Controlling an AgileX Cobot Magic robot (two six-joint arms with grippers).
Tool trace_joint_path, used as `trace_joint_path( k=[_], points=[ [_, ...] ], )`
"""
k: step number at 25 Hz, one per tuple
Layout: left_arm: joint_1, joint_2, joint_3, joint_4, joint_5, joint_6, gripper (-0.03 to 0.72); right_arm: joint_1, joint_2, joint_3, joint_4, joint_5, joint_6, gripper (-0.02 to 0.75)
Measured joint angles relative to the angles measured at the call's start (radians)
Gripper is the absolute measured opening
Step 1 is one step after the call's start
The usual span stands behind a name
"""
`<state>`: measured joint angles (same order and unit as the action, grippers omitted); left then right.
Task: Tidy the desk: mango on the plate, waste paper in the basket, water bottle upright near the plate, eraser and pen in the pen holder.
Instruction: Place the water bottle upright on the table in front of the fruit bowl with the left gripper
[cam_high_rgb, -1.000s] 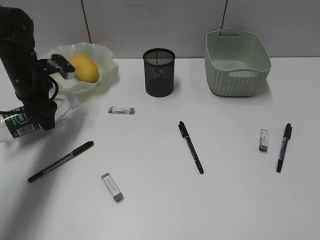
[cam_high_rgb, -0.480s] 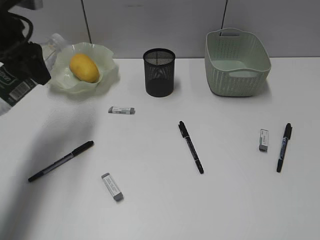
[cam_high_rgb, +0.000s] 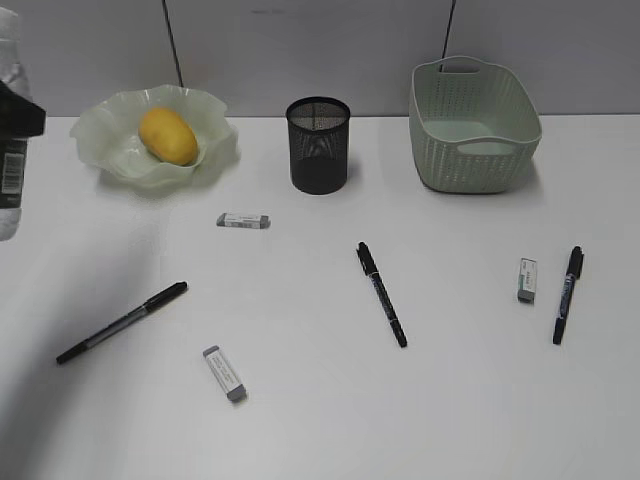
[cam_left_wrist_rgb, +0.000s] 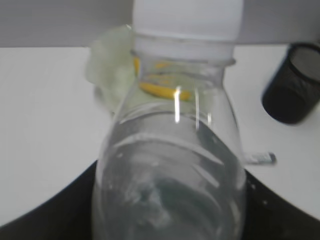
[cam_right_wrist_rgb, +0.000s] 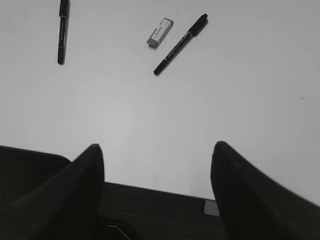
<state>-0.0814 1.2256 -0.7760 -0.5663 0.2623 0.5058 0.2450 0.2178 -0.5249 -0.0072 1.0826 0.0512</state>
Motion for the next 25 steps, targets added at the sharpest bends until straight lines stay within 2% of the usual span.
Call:
trace_joint_path(
  k=[2, 5, 8, 11, 14, 19, 22, 25],
  points=[
    [-0.002, -0.028, 0.091, -0.062, -0.173, -0.001, 0.505, 0.000, 0.000, 0.000, 0.000, 0.000, 0.000, 0.530],
    [-0.002, -0.019, 0.167, -0.097, -0.357, -0.001, 0.505, 0.000, 0.000, 0.000, 0.000, 0.000, 0.000, 0.530],
    [-0.002, 0.034, 0.183, -0.103, -0.477, -0.006, 0.505, 0.000, 0.000, 0.000, 0.000, 0.000, 0.000, 0.530],
    [-0.002, 0.113, 0.184, -0.087, -0.598, -0.071, 0.505, 0.000, 0.000, 0.000, 0.000, -0.001, 0.000, 0.530],
    [-0.002, 0.207, 0.184, 0.000, -0.712, -0.193, 0.505, 0.000, 0.000, 0.000, 0.000, -0.004, 0.000, 0.530],
    [-0.002, 0.397, 0.184, 0.307, -0.950, -0.493, 0.505, 0.000, 0.000, 0.000, 0.000, -0.006, 0.000, 0.530],
    [-0.002, 0.523, 0.184, 0.391, -1.155, -0.560, 0.505, 0.000, 0.000, 0.000, 0.000, -0.006, 0.000, 0.530],
    [-0.002, 0.642, 0.184, 0.423, -1.310, -0.598, 0.505, 0.000, 0.000, 0.000, 0.000, -0.006, 0.000, 0.530]
  ],
)
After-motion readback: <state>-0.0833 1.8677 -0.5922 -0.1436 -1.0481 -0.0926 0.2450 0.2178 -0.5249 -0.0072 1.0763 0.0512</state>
